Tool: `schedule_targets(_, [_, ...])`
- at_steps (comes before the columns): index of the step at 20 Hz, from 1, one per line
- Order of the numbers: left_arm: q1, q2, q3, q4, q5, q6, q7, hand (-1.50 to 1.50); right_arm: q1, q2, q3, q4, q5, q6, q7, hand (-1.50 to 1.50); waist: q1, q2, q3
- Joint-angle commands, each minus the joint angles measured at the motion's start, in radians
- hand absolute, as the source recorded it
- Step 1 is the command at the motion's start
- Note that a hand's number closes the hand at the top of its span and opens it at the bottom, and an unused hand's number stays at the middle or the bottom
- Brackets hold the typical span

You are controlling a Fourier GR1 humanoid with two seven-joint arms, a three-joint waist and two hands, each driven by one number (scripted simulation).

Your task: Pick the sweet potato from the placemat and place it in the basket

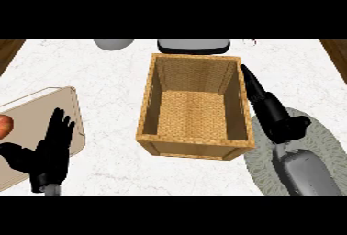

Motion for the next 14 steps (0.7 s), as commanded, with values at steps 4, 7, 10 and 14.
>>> schedule_targets(4, [-0.118, 0.191, -0.039, -0.054, -0.138, -0.110, -0.045, 0.00, 0.025, -0.085, 0.330, -0.087, 0.078, 0.329, -0.028, 1.50, 0.004, -0.005, -0.012])
schedule_targets(7, [-0.120, 0.199, -0.042, -0.052, -0.155, -0.113, -0.069, 0.00, 0.115, 0.158, 0.064, -0.154, -0.184, 0.071, -0.163, 1.50, -0.127, -0.008, 0.035])
schedule_targets(10, [-0.162, 0.267, -0.085, -0.040, -0.210, -0.188, -0.095, 0.00, 0.246, -0.096, 0.547, -0.153, 0.059, 0.460, -0.124, 1.50, -0.053, -0.006, -0.012])
schedule_targets(14, [-0.180, 0.282, -0.069, -0.022, -0.208, -0.202, -0.081, 0.00, 0.363, -0.219, 0.626, -0.382, 0.323, 0.321, -0.244, -1.50, -0.081, -0.021, -0.014])
